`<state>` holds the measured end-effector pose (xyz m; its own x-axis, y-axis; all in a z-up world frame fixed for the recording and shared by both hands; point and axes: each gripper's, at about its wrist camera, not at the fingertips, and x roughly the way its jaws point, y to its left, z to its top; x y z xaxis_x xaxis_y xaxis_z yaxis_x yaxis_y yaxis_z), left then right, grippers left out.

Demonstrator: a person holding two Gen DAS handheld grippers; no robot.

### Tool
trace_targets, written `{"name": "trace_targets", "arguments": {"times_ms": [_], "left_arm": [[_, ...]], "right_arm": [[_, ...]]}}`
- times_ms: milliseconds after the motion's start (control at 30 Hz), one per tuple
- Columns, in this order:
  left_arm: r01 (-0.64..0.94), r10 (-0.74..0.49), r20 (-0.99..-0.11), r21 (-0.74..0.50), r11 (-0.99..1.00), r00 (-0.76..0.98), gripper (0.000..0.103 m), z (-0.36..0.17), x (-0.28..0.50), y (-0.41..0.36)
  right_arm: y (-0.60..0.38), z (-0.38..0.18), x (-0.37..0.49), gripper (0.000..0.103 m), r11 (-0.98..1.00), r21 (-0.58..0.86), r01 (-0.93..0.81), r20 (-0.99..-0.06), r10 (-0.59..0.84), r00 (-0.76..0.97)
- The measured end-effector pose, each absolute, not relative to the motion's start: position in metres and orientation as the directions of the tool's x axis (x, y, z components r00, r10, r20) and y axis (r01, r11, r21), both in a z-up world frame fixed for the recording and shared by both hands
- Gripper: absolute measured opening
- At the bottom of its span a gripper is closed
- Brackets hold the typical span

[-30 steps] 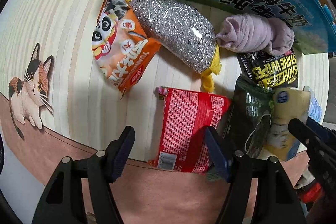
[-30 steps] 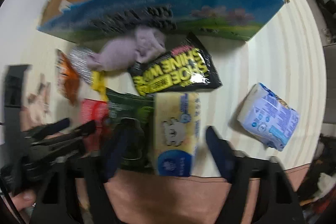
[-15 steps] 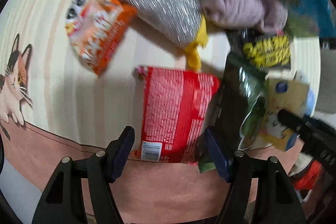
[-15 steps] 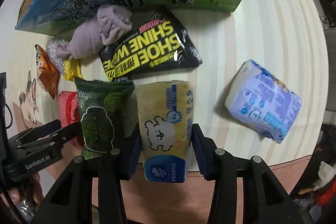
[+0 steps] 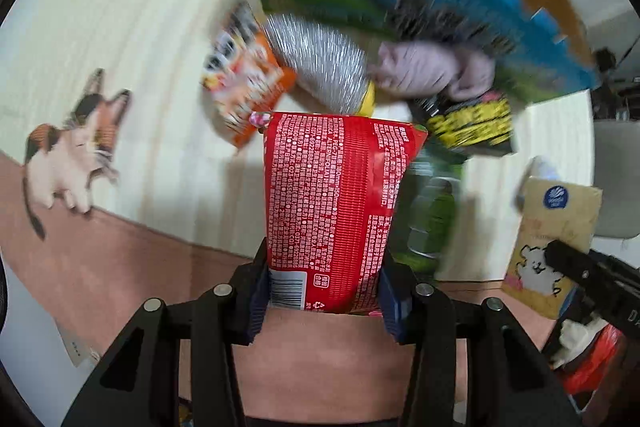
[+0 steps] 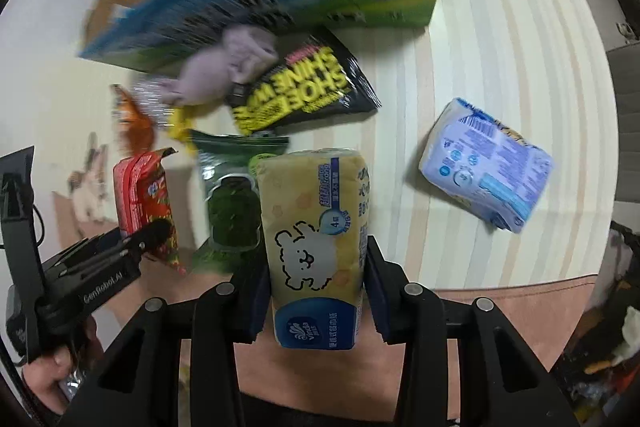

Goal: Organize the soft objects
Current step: 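Carry the red bag into the box with the left gripper while the right drops the tissue pack there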

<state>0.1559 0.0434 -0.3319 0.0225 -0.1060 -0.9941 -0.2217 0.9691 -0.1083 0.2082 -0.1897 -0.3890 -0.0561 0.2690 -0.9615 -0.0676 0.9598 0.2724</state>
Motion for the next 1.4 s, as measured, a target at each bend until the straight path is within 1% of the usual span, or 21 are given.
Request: {"name": "trace_targets", "arguments": {"times_ms": [100, 167, 233, 300, 433, 500, 600, 700, 867, 933, 1100, 1267, 1400], "left_arm": [[-0.238, -0.132, -0.988, -0.147, 0.960, 0.079, 0.043, -0.292, 0.158, 0.047], [-0.221, -0.149, -0.981, -0.173, 0.960, 0.123, 0.043, -0.261, 0.167, 0.042], [-0.196, -0.162, -0.975, -0.191, 0.962, 0.155, 0.043, -0.236, 0.198, 0.037], [-0.170, -0.169, -0.971, -0.198, 0.965, 0.170, 0.043, -0.226, 0.227, 0.029], [-0.122, -0.193, -0.967, -0.215, 0.969, 0.167, 0.043, -0.208, 0.315, 0.019], [-0.110, -0.200, -0.968, -0.218, 0.970, 0.155, 0.043, -0.214, 0.351, 0.018], [-0.099, -0.231, -0.966, -0.242, 0.965, 0.115, 0.043, -0.234, 0.409, 0.018], [-0.088, -0.241, -0.969, -0.246, 0.965, 0.061, 0.043, -0.269, 0.461, 0.019], [-0.100, -0.297, -0.953, -0.290, 0.952, -0.058, 0.043, -0.330, 0.513, 0.012], [-0.103, -0.310, -0.947, -0.301, 0.948, -0.085, 0.043, -0.346, 0.528, 0.008], [-0.108, -0.342, -0.932, -0.330, 0.938, -0.119, 0.043, -0.370, 0.552, -0.001], [-0.068, -0.326, -0.934, -0.319, 0.945, -0.147, 0.044, -0.380, 0.559, -0.017], [-0.030, -0.288, -0.943, -0.287, 0.958, -0.169, 0.046, -0.378, 0.561, -0.032]], "right_arm": [[-0.187, -0.350, 0.210, 0.044, 0.943, 0.313, -0.108, -0.949, 0.313, -0.020], [-0.185, -0.322, 0.216, 0.044, 0.932, 0.334, -0.138, -0.941, 0.339, 0.011], [-0.186, -0.295, 0.227, 0.044, 0.926, 0.338, -0.170, -0.936, 0.350, 0.047], [-0.185, -0.275, 0.244, 0.044, 0.927, 0.320, -0.196, -0.937, 0.340, 0.077], [-0.182, -0.252, 0.290, 0.044, 0.938, 0.279, -0.208, -0.943, 0.308, 0.124], [-0.180, -0.252, 0.319, 0.044, 0.945, 0.262, -0.195, -0.948, 0.290, 0.135], [-0.181, -0.268, 0.372, 0.044, 0.961, 0.234, -0.145, -0.958, 0.253, 0.132], [-0.182, -0.291, 0.414, 0.044, 0.967, 0.231, -0.104, -0.964, 0.242, 0.108], [-0.182, -0.343, 0.474, 0.044, 0.977, 0.203, -0.064, -0.976, 0.207, 0.066], [-0.180, -0.361, 0.492, 0.044, 0.980, 0.192, -0.052, -0.980, 0.194, 0.052], [-0.177, -0.386, 0.515, 0.044, 0.986, 0.161, -0.035, -0.986, 0.162, 0.035], [-0.176, -0.399, 0.529, 0.044, 0.989, 0.146, -0.025, -0.989, 0.147, 0.031], [-0.170, -0.403, 0.536, 0.046, 0.992, 0.117, -0.039, -0.992, 0.118, 0.031]]}}
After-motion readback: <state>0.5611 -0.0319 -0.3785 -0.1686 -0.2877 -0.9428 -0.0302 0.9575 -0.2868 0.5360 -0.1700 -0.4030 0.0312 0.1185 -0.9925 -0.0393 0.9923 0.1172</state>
